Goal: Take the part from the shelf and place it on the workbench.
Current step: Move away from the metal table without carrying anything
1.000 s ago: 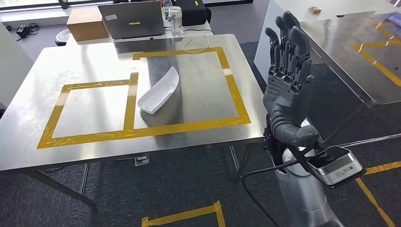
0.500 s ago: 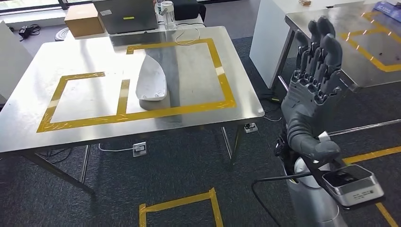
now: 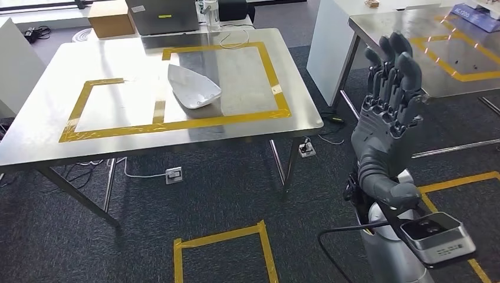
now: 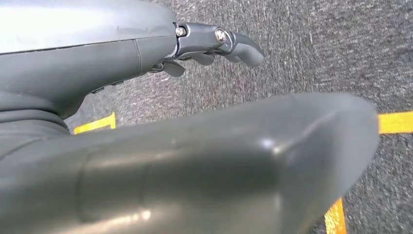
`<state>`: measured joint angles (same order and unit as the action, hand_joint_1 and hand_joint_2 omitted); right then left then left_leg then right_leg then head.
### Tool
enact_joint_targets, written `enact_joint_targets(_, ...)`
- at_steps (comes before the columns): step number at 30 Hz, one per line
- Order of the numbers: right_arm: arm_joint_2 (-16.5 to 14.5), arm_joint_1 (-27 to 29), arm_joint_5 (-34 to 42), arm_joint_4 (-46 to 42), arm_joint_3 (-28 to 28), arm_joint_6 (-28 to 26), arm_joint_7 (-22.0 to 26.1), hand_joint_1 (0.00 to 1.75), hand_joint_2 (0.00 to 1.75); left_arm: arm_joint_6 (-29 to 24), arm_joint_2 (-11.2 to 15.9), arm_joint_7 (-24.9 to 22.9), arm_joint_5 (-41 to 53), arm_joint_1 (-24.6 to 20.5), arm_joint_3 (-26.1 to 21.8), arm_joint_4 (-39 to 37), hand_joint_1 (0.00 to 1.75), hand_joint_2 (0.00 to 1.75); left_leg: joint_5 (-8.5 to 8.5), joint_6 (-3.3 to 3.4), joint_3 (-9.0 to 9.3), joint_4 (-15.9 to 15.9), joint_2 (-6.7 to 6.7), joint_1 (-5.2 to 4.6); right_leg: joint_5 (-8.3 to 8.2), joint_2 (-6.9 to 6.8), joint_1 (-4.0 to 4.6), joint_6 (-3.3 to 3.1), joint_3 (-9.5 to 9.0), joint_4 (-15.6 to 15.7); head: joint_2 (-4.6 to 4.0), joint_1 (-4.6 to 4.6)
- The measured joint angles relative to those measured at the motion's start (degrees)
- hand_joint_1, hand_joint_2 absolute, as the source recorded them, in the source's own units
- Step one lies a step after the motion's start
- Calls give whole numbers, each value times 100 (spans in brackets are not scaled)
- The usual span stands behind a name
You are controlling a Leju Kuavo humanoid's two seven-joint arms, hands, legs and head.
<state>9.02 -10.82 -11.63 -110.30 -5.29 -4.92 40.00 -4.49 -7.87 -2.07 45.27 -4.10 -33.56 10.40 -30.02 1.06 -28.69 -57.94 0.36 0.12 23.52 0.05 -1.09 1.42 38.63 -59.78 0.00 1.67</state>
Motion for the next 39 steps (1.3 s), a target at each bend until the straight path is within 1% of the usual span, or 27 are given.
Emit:
enact_joint_targets(3, 27, 62, 9, 0, 37, 6, -1, 0, 0, -24, -1, 14, 0, 8, -2, 1, 0, 0, 237, 78, -269, 1, 36, -2, 891, 3, -3, 58, 256, -940, 0, 3)
enact_joint_targets(4, 29, 110, 18, 5, 48, 14, -5, 0, 0, -36, -7, 26, 0, 12, -2, 1, 0, 0, 316, 83, -367, -10, 39, -9, 1033, 4, 1, 68, 302, -1289, 0, 3)
enact_joint_targets(5, 29, 166, 35, 18, 62, 33, -14, 0, 0, -49, -14, 40, 0, 16, -2, 0, 0, 0, 393, 84, -471, -28, 40, -16, 1019, 5, 7, 69, 284, -1518, 0, 3)
enact_joint_targets(7, 27, 258, 72, 89, 82, 92, -61, 0, 0, -67, -25, 61, 14, 19, -2, -1, 0, 0, 526, 69, -688, -82, 41, -26, 704, 5, 22, 40, -42, -1390, 0, 3)
enact_joint_targets(8, 25, 289, 58, 144, 85, 102, -115, 0, 0, -69, -30, 71, 30, 12, -1, -1, 0, 0, 586, 57, -784, -116, 42, -28, 610, 5, 33, 7, -350, -1042, 0, 4)
enact_joint_targets(9, 15, 321, 2, 213, 85, 76, -189, 0, 0, -59, -37, 78, 62, 2, 1, 1, 0, 0, 640, 37, -861, -146, 38, -36, 633, 4, 51, -37, -686, -586, 0, 3)
enact_joint_targets(11, -55, 434, -189, 425, 86, -100, -351, 0, 0, -14, -48, 72, 150, -26, 19, 3, 0, 0, 754, -26, -931, -156, 32, -33, 794, 0, 96, -128, -1073, 56, 0, 8)
enact_joint_targets(13, -178, 586, -246, 807, 87, -163, -595, 0, 0, 41, -48, 32, 220, -52, 44, 5, 0, 0, 872, -110, -948, -97, 27, -18, 765, -2, 126, -211, -1073, 193, 0, 20)
enact_joint_targets(15, -309, 661, -108, 1511, 84, -4, -765, 0, 0, 83, -24, 3, 238, -86, 62, 9, 0, 0, 769, -174, -1017, -148, 1, -6, 601, -16, 103, -300, -983, 255, 0, 22)
enact_joint_targets(16, -378, 635, -21, 2038, 82, 81, -785, 0, 0, 99, -8, -1, 239, -103, 68, 10, 0, 0, 560, -199, -1085, -310, -15, -3, 501, -20, 81, -331, -910, 283, 0, 17)
enact_joint_targets(18, -535, 466, 173, 3485, 87, 217, -957, 0, 0, 120, 26, -8, 229, -131, 74, 13, 0, 0, -13, -244, -1243, -940, -35, 16, 324, -13, 61, -353, -730, 294, 0, 9)
enact_joint_targets(19, -611, 378, 307, 4289, 110, 279, -1227, 0, 0, 127, 44, -17, 225, -138, 75, 13, 0, 0, -190, -269, -1301, -1306, -35, 23, 252, -15, 59, -341, -645, 288, 0, 7)
enact_joint_targets(20, -682, 327, 486, 5084, 159, 342, -1622, 0, 0, 137, 62, -28, 224, -140, 77, 14, 0, 0, -220, -292, -1315, -1596, -35, 29, 191, -32, 57, -324, -568, 274, 0, 5)
enact_joint_targets(22, -802, 361, 967, 6421, 364, 415, -2656, 0, 0, 163, 94, -49, 231, -135, 79, 14, 0, 0, 38, -325, -1125, -1720, -35, 48, 104, -96, 45, -273, -419, 214, 0, 5)
enact_joint_targets(23, -863, 425, 1184, 6987, 519, 368, -3230, 0, 0, 184, 111, -55, 236, -133, 79, 15, 0, 0, 151, -347, -870, -1482, -44, 70, 71, -133, 32, -240, -339, 162, 0, 5)
enact_joint_targets(24, -917, 504, 1314, 7470, 674, 224, -3778, 0, 0, 204, 124, -59, 248, -134, 81, 19, 0, 0, 130, -370, -542, -1096, -76, 83, 44, -164, 24, -204, -250, 101, 0, 3)
enact_joint_targets(26, -1008, 669, 1417, 8191, 896, -176, -4496, 0, 0, 238, 147, -60, 268, -129, 85, 26, 0, 0, -92, -334, -76, -407, -137, 82, -22, -200, 22, -132, -112, 0, 0, 13)
enact_joint_targets(27, -1054, 741, 1531, 8453, 988, -301, -4627, 0, 44, 245, 158, -53, 271, -113, 86, 26, 0, 0, -182, -284, -15, -253, -142, 64, -70, -200, 25, -98, -76, -13, 0, 19)
enact_joint_targets(29, -1146, 859, 2012, 8862, 1256, -251, -4584, 0, 131, 256, 188, -31, 249, -64, 86, 16, 0, 0, -137, -149, -117, -225, -74, 50, -149, -167, 17, -34, -32, 0, 0, 24)
enact_joint_targets(30, -1197, 901, 2277, 9029, 1443, -161, -4518, 0, 175, 263, 205, -26, 240, -47, 86, 10, 0, 0, -80, -90, -177, -223, -42, 48, -62, -139, 8, -7, 18, -51, 0, 25)
enact_joint_targets(32, -1311, 950, 2581, 9291, 1781, -57, -4396, 0, 175, 277, 233, -43, 267, -35, 87, 1, 0, 0, 69, 4, -331, -217, 7, 45, 458, -86, 4, 26, 191, -493, 0, 28)
enact_joint_targets(34, -1413, 956, 2600, 9475, 1974, -72, -4347, 0, 175, 279, 244, -98, 332, -36, 99, 1, 0, 0, 218, 39, -508, -224, 31, 16, 1021, -61, 15, 22, 342, -1234, 0, 33)
enact_joint_targets(35, -1450, 953, 2563, 9545, 2026, -96, -4358, 0, 175, 280, 245, -133, 368, -39, 113, 1, 0, 0, 290, 48, -602, -230, 39, -4, 1114, -55, 24, 7, 337, -1507, 0, 34)
enact_joint_targets(36, -1481, 951, 2504, 9604, 2058, -128, -4392, 0, 175, 280, 245, -166, 399, -44, 129, 1, 0, 0, 357, 54, -695, -236, 44, -25, 1079, -52, 36, -21, 243, -1609, 0, 35)
enact_joint_targets(37, -1507, 950, 2424, 9653, 2076, -162, -4431, 0, 175, 281, 245, -194, 428, -53, 147, 1, 0, 0, 421, 57, -780, -243, 46, -45, 960, -51, 53, -60, 58, -1523, 0, 37)
enact_joint_targets(38, -1528, 945, 2326, 9693, 2083, -186, -4468, 0, 175, 282, 243, -214, 454, -70, 163, 1, 0, 0, 485, 55, -860, -250, 45, -61, 823, -50, 79, -111, -232, -1234, 0, 46)
enact_joint_targets(39, -1546, 929, 2216, 9723, 2083, -198, -4496, 0, 175, 284, 236, -230, 470, -92, 174, 1, 0, 0, 548, 46, -926, -255, 43, -74, 797, -54, 111, -178, -564, -809, 0, 59)
